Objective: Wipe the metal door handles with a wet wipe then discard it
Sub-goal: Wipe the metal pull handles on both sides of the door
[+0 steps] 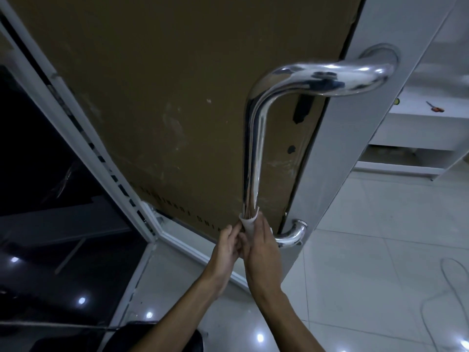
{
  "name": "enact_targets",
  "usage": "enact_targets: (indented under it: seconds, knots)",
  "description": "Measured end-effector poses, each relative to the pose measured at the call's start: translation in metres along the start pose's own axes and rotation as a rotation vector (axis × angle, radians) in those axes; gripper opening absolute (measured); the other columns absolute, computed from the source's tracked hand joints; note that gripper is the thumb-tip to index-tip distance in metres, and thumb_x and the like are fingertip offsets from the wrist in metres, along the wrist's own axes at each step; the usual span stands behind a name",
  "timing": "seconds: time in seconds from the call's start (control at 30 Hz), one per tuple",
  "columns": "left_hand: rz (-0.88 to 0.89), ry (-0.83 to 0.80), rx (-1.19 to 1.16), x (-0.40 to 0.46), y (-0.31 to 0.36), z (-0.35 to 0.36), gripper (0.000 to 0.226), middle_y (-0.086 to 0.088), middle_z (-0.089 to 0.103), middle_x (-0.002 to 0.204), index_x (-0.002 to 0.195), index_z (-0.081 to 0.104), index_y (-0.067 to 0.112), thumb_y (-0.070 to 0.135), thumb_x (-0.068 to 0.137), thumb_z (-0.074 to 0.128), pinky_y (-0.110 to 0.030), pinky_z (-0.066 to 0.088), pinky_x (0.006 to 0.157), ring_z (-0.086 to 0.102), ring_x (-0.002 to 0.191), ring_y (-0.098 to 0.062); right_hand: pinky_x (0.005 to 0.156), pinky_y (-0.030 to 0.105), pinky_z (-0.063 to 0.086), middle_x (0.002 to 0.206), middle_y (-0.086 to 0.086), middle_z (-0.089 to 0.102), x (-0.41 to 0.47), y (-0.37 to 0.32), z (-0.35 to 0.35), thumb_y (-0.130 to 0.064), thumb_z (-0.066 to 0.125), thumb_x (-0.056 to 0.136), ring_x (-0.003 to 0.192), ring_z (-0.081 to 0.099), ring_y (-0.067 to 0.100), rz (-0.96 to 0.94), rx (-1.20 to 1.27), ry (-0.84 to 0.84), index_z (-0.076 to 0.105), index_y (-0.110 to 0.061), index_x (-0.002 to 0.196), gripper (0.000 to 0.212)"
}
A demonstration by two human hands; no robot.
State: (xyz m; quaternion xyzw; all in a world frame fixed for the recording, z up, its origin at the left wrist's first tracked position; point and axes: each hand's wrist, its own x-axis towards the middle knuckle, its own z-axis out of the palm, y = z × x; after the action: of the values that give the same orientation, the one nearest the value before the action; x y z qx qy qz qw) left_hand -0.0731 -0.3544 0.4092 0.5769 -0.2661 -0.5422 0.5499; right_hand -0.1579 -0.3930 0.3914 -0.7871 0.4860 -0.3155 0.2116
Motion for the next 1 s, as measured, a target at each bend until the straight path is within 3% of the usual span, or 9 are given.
enact_targets:
  seconds: [0.2, 0.3, 0.4, 0.53, 0.63, 0.73, 0.8, 0.93, 1.0]
  knots:
    - [0.01, 0.138, 0.035, -0.006, -0.003, -0.013, 0.058, 0.002, 0.061, 0.132, 0.119, 0.067, 0.028, 0.047, 0.104, 0.014, -0.035, 0.035, 0.111, 0.049, 0.128, -0.011, 0.069, 0.031, 0.055, 0.104, 0.005, 0.064, 0.012, 0.012, -0.004, -0.02, 0.069, 0.086, 0.088, 0.065, 0.021, -0.116, -0.165, -0.027, 0.059, -0.012, 0.116, 0.033]
    - [0.037, 0.184, 0.043, -0.01, -0.004, -0.018, 0.054, 0.006, 0.063, 0.127, 0.115, 0.065, 0.026, 0.042, 0.105, 0.015, -0.028, 0.042, 0.099, 0.053, 0.12, -0.005, 0.056, 0.026, 0.048, 0.079, 0.005, 0.064, 0.017, 0.015, -0.01, -0.014, 0.086, 0.068, 0.065, 0.063, 0.02, -0.162, -0.337, -0.024, 0.063, -0.011, 0.092, 0.034]
    - [0.058, 0.214, 0.056, -0.012, -0.004, -0.023, 0.051, 0.007, 0.064, 0.122, 0.113, 0.064, 0.024, 0.04, 0.105, 0.016, -0.022, 0.046, 0.09, 0.056, 0.112, -0.001, 0.052, 0.026, 0.047, 0.07, 0.006, 0.063, 0.018, 0.022, -0.013, -0.014, 0.092, 0.057, 0.057, 0.061, 0.019, -0.231, -0.467, -0.019, 0.064, -0.011, 0.085, 0.04]
    - [0.058, 0.201, 0.122, -0.014, -0.003, -0.025, 0.048, 0.006, 0.064, 0.119, 0.107, 0.067, 0.023, 0.035, 0.106, 0.02, -0.023, 0.046, 0.093, 0.057, 0.113, -0.004, 0.056, 0.028, 0.052, 0.077, 0.008, 0.068, 0.014, 0.037, -0.026, -0.016, 0.09, 0.06, 0.064, 0.066, 0.023, -0.356, -0.559, 0.011, 0.07, -0.007, 0.096, 0.043]
    - [0.069, 0.169, 0.186, -0.015, -0.001, -0.022, 0.04, 0.01, 0.064, 0.118, 0.108, 0.065, 0.027, 0.028, 0.106, 0.025, -0.015, 0.046, 0.084, 0.057, 0.114, -0.004, 0.066, 0.03, 0.057, 0.097, 0.01, 0.071, 0.009, 0.054, -0.04, -0.004, 0.064, 0.076, 0.081, 0.07, 0.026, -0.483, -0.524, 0.062, 0.066, -0.005, 0.118, 0.042]
    - [0.1, 0.106, 0.207, -0.015, 0.005, -0.016, 0.038, 0.017, 0.059, 0.126, 0.122, 0.056, 0.033, 0.032, 0.106, 0.022, -0.011, 0.045, 0.086, 0.053, 0.117, 0.006, 0.089, 0.037, 0.056, 0.121, 0.015, 0.068, 0.003, 0.071, -0.05, 0.002, 0.077, 0.064, 0.106, 0.068, 0.028, -0.578, -0.506, 0.013, 0.063, -0.003, 0.126, 0.064]
    - [0.115, 0.065, 0.162, -0.014, 0.008, -0.012, 0.045, 0.017, 0.055, 0.132, 0.134, 0.05, 0.029, 0.041, 0.103, 0.02, -0.012, 0.042, 0.093, 0.049, 0.122, 0.006, 0.097, 0.04, 0.051, 0.128, 0.017, 0.063, 0.002, 0.074, -0.049, 0.0, 0.077, 0.068, 0.114, 0.064, 0.028, -0.589, -0.495, -0.005, 0.06, -0.002, 0.128, 0.062]
    - [0.09, 0.031, 0.093, -0.01, 0.01, -0.007, 0.056, 0.014, 0.055, 0.136, 0.14, 0.047, 0.024, 0.049, 0.1, 0.019, -0.015, 0.04, 0.095, 0.049, 0.126, 0.002, 0.099, 0.036, 0.047, 0.125, 0.017, 0.065, 0.002, 0.06, -0.034, 0.0, 0.063, 0.08, 0.111, 0.066, 0.027, -0.546, -0.451, 0.023, 0.061, 0.0, 0.127, 0.047]
    - [0.087, 0.04, 0.091, -0.01, 0.01, -0.006, 0.054, 0.014, 0.056, 0.135, 0.139, 0.049, 0.025, 0.049, 0.101, 0.019, -0.015, 0.042, 0.091, 0.051, 0.123, 0.002, 0.086, 0.031, 0.055, 0.111, 0.014, 0.071, 0.006, 0.047, -0.031, -0.003, 0.071, 0.077, 0.097, 0.07, 0.025, -0.473, -0.421, 0.024, 0.064, -0.001, 0.122, 0.046]
